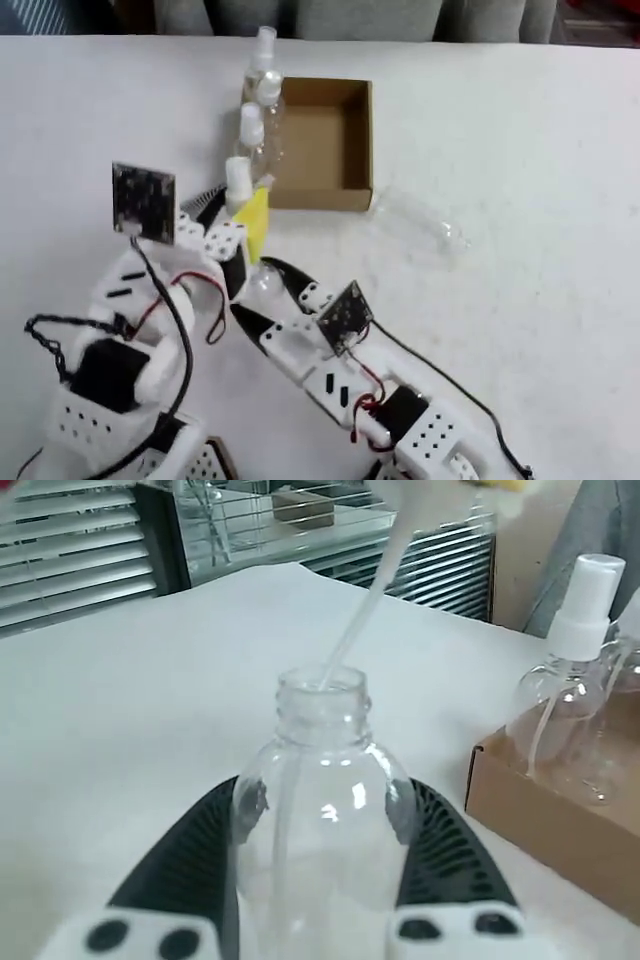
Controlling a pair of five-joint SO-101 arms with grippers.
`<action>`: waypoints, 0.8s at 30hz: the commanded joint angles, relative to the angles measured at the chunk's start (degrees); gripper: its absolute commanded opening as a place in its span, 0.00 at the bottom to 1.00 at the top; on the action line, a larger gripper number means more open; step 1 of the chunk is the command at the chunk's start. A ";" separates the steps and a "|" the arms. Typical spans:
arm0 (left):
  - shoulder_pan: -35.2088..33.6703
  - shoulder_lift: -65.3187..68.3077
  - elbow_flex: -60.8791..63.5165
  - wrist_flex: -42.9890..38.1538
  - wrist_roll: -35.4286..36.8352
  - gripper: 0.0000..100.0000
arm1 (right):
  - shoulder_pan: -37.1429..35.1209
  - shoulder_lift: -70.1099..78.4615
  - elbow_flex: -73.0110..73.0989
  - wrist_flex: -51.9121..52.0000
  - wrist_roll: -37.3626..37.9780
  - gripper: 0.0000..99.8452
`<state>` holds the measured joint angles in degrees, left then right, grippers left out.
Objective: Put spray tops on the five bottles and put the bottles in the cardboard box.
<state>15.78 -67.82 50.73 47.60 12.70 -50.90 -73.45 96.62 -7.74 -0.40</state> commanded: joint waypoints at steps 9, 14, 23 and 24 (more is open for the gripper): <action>0.48 -14.90 12.22 -2.64 -0.62 0.02 | -0.04 -0.22 0.53 -0.04 0.79 0.02; 0.57 -22.37 17.49 -2.55 -0.62 0.02 | -0.04 -0.22 0.53 -0.04 0.79 0.02; 1.45 -35.21 25.67 -0.18 -0.53 0.02 | -0.04 -0.22 0.53 -0.04 0.79 0.02; 2.59 -36.62 25.76 1.41 -0.53 0.02 | -0.04 -0.22 0.53 -0.04 0.79 0.02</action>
<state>15.96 -99.82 74.81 45.05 12.70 -51.08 -73.36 96.62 -7.65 -0.13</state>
